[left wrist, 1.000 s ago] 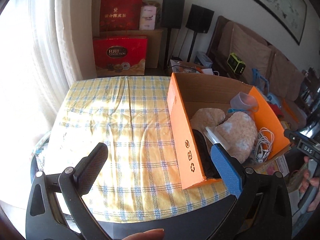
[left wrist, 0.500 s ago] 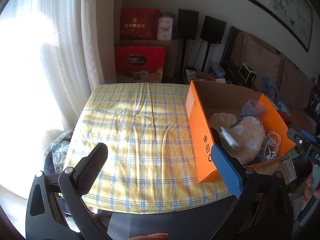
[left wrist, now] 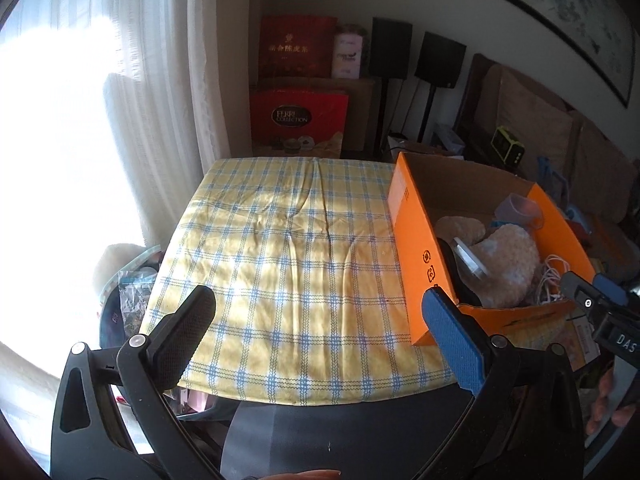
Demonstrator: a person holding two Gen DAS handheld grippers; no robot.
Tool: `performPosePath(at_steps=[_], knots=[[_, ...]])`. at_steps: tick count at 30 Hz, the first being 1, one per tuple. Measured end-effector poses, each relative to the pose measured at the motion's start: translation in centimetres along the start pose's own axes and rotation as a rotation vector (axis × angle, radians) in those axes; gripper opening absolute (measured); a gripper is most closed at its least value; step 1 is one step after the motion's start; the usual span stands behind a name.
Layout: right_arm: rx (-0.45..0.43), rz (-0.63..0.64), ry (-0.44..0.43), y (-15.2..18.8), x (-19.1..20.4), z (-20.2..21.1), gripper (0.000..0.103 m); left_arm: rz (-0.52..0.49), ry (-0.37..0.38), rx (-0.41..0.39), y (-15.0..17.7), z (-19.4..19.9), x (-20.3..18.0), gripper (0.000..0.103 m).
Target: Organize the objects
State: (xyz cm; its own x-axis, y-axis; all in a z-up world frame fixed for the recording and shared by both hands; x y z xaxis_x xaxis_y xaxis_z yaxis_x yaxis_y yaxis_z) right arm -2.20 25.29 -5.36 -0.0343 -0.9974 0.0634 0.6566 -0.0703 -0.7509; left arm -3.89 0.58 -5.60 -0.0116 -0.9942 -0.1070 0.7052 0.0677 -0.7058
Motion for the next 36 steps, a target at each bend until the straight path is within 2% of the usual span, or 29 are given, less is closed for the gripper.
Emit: performPosePath(at_steps=[12,36], knots=[[-0.009,0.049,0.031,0.8,1.5,0.0,0.102,-0.011,-0.034,0.006,0.6,-0.1,0.1,0.103],[-0.023,0.056,0.071,0.7,1.2,0.4,0.102,-0.039,-0.070,0.003,0.6,-0.2,-0.2,0.103]])
Point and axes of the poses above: each gripper's, at about its wrist camera, not at the fingertips, and z roughly against the way its jaws point, x to its left, y to its underside, the point moved 7 cm from there along -z, roughly the way its jaws point, and after that the axes turned 2 degrees about z, right-handed, at the moved point
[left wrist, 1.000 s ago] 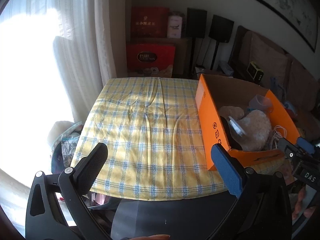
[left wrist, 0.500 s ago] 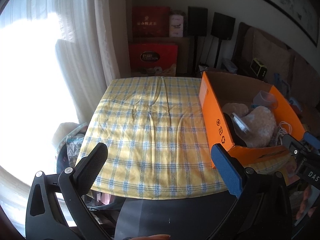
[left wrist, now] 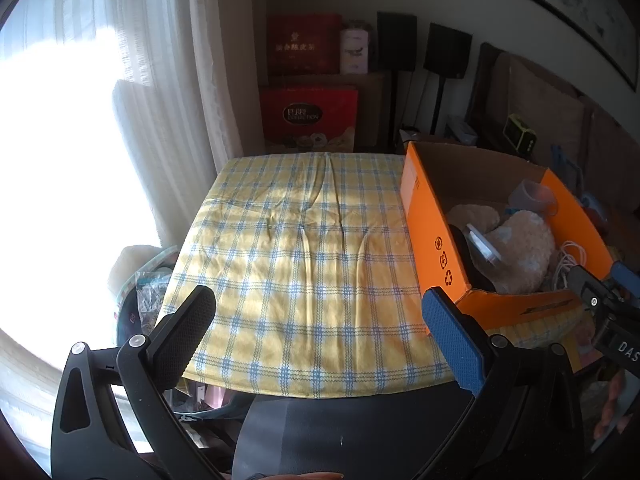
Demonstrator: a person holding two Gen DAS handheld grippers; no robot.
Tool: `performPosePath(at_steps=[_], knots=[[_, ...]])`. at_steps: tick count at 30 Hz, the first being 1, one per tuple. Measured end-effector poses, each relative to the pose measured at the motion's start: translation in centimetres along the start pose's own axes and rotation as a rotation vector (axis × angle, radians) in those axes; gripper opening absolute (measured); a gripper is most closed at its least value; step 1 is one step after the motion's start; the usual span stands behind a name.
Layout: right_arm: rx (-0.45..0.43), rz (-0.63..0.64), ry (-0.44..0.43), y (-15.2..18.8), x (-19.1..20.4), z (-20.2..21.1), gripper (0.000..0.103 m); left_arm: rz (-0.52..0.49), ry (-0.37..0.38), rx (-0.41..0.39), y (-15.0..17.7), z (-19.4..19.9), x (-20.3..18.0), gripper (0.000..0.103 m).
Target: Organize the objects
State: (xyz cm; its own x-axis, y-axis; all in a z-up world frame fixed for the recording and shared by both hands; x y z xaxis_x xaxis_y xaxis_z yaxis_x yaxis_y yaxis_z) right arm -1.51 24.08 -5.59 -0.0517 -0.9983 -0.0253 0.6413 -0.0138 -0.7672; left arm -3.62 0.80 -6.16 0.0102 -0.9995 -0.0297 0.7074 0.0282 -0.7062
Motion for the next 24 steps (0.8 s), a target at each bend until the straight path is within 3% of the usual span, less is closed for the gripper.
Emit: performPosePath(at_steps=[24], knots=[[-0.005,-0.003,0.015,-0.03,-0.11,-0.04,0.102,-0.003,0.003,-0.007,-0.11,0.19,-0.18,0.103]])
Point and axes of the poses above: each gripper's, at about its wrist camera, not at the fingertips, and z roughly against the way its jaws point, x to its left, y to its underside, the point moved 7 cm from there along -z, roughly the way its jaws point, and after that the axes turned 2 degrees about z, right-handed, at the moved point
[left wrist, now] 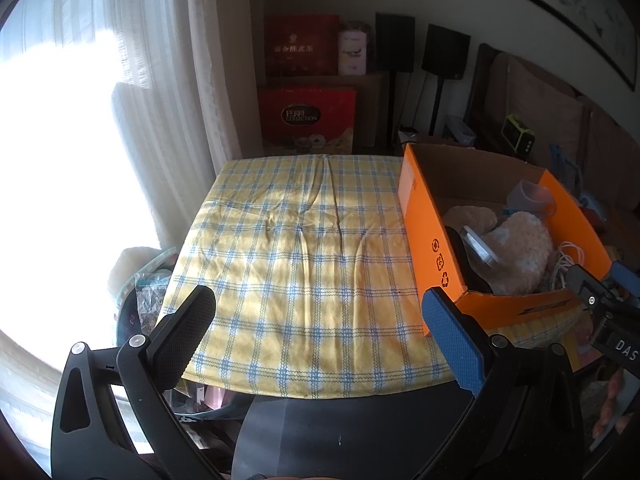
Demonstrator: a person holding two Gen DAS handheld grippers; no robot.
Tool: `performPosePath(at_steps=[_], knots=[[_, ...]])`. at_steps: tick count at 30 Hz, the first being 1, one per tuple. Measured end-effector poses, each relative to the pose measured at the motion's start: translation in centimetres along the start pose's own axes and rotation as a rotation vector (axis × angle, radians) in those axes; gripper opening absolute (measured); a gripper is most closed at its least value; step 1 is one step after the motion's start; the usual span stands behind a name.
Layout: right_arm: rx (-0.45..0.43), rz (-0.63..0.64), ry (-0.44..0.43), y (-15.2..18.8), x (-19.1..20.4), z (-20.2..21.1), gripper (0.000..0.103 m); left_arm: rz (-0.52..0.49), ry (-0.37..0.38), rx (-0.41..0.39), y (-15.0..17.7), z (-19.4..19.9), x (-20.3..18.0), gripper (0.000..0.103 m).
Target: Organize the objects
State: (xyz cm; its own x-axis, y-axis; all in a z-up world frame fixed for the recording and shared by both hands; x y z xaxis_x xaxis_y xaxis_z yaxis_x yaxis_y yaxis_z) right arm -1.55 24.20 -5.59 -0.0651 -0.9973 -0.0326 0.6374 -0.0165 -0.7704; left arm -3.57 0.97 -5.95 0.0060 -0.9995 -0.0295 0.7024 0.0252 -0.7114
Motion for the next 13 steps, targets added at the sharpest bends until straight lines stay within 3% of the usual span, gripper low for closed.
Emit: performPosePath(at_steps=[13], knots=[[0.001,-0.001,0.000,-0.08,-0.04,0.01,0.102,-0.003,-0.002,-0.001,-0.02,0.22,-0.18,0.103]])
Point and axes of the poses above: each gripper's, at about its wrist camera, not at the fingertips, and z roughly against the way its jaws point, x to its left, y to its underside, the point moved 7 cm from there along -z, roughly the way its jaws point, and after that the axes turned 2 degrees about z, right-handed, at the moved point
